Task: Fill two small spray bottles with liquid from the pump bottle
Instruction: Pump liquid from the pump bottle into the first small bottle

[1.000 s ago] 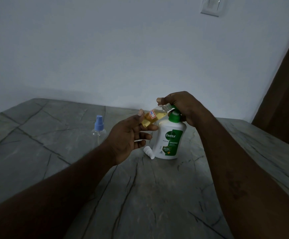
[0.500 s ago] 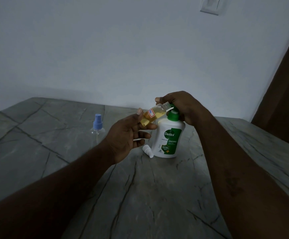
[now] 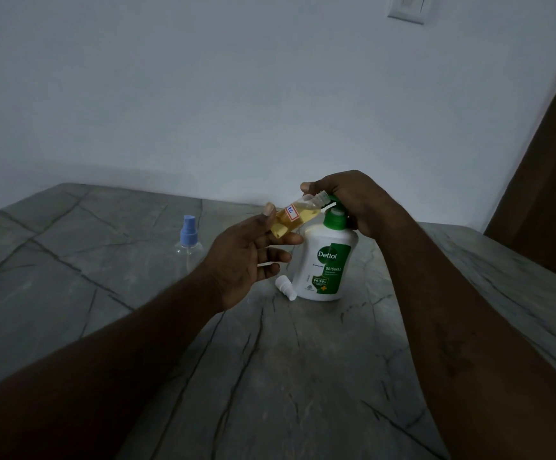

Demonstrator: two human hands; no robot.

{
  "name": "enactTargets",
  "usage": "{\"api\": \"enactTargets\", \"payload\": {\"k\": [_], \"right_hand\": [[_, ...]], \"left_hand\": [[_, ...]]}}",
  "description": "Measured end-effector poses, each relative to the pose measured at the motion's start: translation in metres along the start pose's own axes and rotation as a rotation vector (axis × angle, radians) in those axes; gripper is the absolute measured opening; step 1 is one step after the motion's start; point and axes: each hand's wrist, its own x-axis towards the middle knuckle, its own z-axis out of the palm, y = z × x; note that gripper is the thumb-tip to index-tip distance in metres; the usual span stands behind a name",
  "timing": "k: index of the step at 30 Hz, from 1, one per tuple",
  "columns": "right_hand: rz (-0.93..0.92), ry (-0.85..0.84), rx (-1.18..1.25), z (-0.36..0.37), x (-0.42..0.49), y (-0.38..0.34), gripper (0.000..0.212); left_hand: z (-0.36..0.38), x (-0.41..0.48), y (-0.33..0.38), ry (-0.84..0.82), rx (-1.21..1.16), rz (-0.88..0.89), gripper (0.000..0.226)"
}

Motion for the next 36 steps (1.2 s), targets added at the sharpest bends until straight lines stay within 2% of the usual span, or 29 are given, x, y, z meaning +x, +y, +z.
{"api": "enactTargets", "payload": {"k": [5,11,17,26,36], "right_hand": [[-0.019,-0.013,-0.005,0.000,0.000,0.001,0.010],[-0.040,0.015,-0.053,-0.002,-0.004,-0.006,0.022],[0.005,-0.006,0.018,-0.001,0.001,0.000,0.010],[-0.016,0.020,-0.041,-0.002,-0.001,-0.003,0.021],[0.037,-0.033,0.041,0.000,0.003,0.003,0.014]], "left_hand": [[0.001,-0.001,0.001,0.005,0.007,0.001,0.043],[0.000,0.001,0.000,-0.013,-0.019,0.014,0.048],[0.000,0.001,0.000,-0.005,-0.020,0.007,0.049],[0.001,-0.001,0.000,-0.012,-0.018,0.008,0.047],[0.000,-0.001,0.000,-0.002,-0.010,0.002,0.048]]}}
